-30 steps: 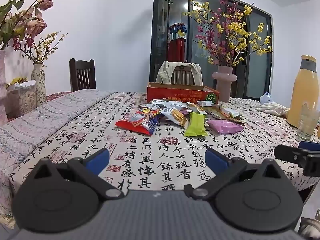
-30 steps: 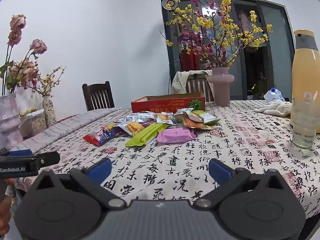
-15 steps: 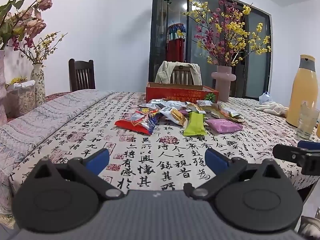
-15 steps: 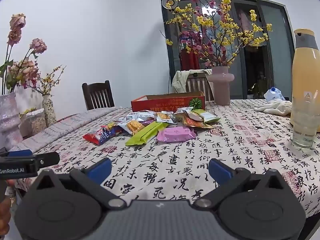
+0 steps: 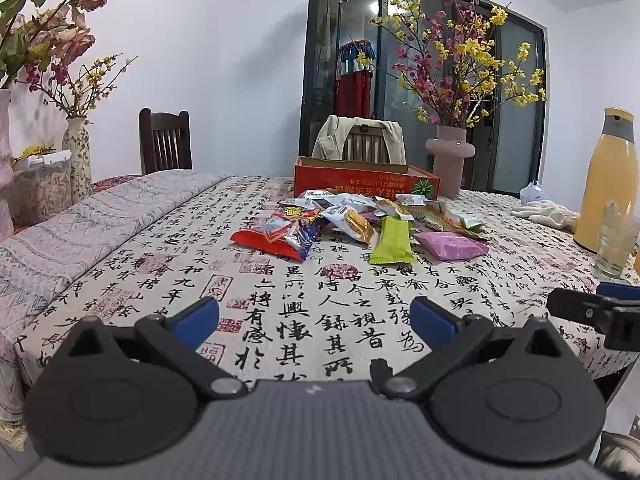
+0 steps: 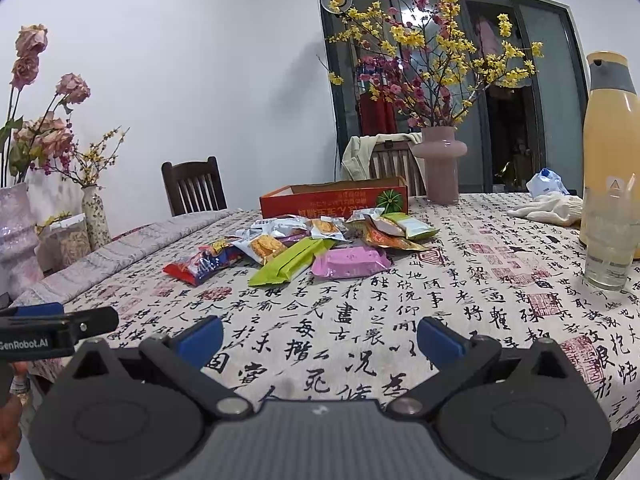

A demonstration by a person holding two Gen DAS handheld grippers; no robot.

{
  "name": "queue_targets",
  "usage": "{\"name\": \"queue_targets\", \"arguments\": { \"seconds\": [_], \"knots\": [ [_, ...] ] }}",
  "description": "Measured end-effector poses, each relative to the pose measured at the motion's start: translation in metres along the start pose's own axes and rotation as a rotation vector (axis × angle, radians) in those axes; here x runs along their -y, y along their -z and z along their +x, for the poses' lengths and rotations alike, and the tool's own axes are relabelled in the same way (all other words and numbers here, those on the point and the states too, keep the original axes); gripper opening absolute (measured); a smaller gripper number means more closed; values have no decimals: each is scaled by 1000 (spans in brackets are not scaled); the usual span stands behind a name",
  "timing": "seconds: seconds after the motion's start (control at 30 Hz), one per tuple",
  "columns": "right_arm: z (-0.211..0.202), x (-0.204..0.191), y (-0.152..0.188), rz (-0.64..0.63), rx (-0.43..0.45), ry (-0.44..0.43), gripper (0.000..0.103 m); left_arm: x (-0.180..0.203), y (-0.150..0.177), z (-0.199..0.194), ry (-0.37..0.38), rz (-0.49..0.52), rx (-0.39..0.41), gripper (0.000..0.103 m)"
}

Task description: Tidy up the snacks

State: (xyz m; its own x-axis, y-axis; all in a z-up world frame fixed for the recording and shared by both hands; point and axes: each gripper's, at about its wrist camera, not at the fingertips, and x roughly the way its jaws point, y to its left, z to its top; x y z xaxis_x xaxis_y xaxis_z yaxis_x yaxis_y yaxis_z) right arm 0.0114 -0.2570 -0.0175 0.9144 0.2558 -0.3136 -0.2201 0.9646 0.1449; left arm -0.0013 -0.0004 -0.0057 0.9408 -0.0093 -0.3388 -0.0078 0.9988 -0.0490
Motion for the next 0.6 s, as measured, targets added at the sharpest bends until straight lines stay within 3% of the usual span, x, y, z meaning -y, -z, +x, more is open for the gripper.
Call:
{"name": "queue_targets", "arguments": {
  "seconds": [0.6],
  "knots": [
    [1, 1, -1, 0, -6, -7, 103, -1, 3, 3, 4, 5, -8, 103]
  ]
}}
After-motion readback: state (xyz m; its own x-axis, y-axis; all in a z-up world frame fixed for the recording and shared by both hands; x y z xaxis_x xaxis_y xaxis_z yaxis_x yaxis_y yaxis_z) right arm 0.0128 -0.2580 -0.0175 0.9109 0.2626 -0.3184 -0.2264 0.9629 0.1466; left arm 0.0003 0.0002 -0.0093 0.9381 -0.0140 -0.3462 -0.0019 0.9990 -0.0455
